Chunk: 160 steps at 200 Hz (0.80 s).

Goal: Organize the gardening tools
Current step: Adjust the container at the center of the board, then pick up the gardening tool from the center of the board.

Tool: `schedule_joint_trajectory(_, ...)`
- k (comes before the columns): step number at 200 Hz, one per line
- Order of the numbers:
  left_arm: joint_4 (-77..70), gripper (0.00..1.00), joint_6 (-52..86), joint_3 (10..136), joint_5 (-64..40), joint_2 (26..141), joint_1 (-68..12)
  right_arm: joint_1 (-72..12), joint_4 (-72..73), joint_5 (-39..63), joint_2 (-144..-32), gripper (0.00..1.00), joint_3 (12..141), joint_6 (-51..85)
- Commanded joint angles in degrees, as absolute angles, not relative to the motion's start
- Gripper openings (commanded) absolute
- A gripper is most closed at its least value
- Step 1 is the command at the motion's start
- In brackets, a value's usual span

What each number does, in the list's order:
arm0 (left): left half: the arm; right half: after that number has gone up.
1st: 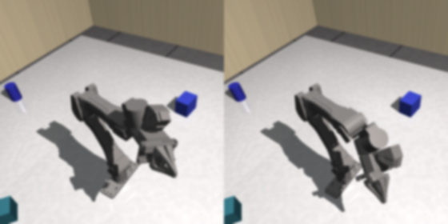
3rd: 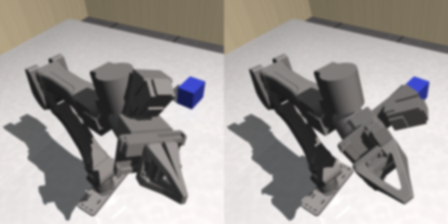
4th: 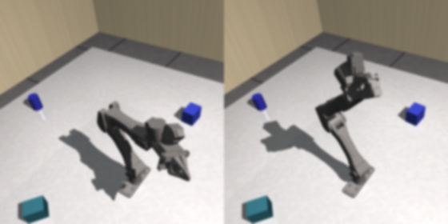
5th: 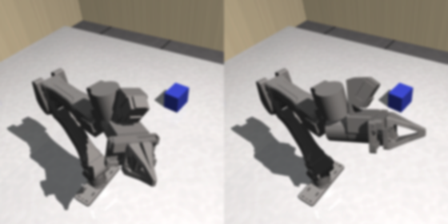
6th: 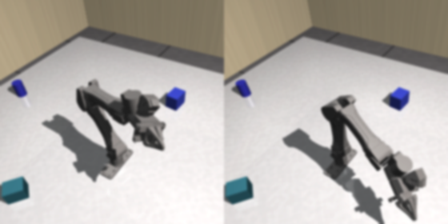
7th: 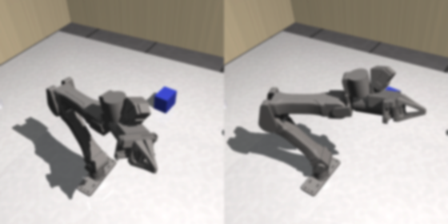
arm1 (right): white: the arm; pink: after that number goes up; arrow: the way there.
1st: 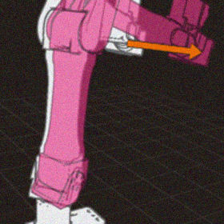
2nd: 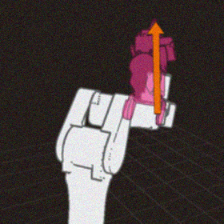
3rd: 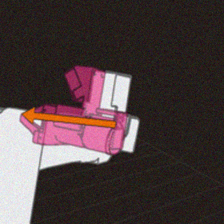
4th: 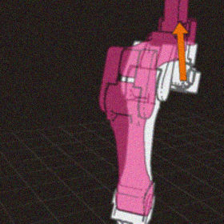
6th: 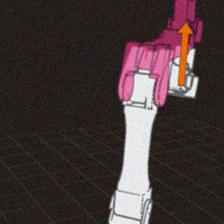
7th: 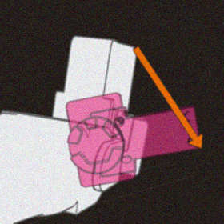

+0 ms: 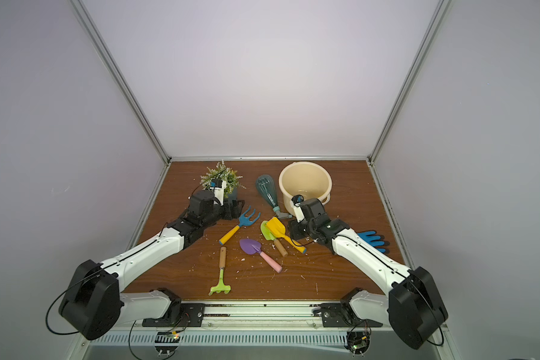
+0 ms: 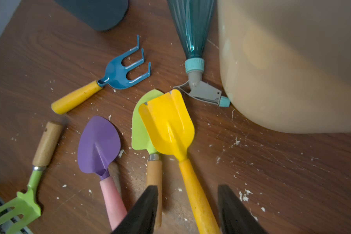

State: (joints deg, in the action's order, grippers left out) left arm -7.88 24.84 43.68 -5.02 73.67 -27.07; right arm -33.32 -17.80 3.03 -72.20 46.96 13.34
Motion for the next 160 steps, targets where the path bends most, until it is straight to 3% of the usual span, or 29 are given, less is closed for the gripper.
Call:
schedule_joint_trajectory(1, -8.37, 0.85, 24.10, 44.15, -5.72, 72.90, -27.82, -34.99, -17.40, 1.67, -75.40, 0.54, 48.50, 9.96)
schedule_joint_trajectory(160, -10.28, 0.85, 25.92, 41.33, -4.83, 72.52, -27.95, -41.47, -25.15, -6.88, -95.96, 0.42, 57.37, 5.77)
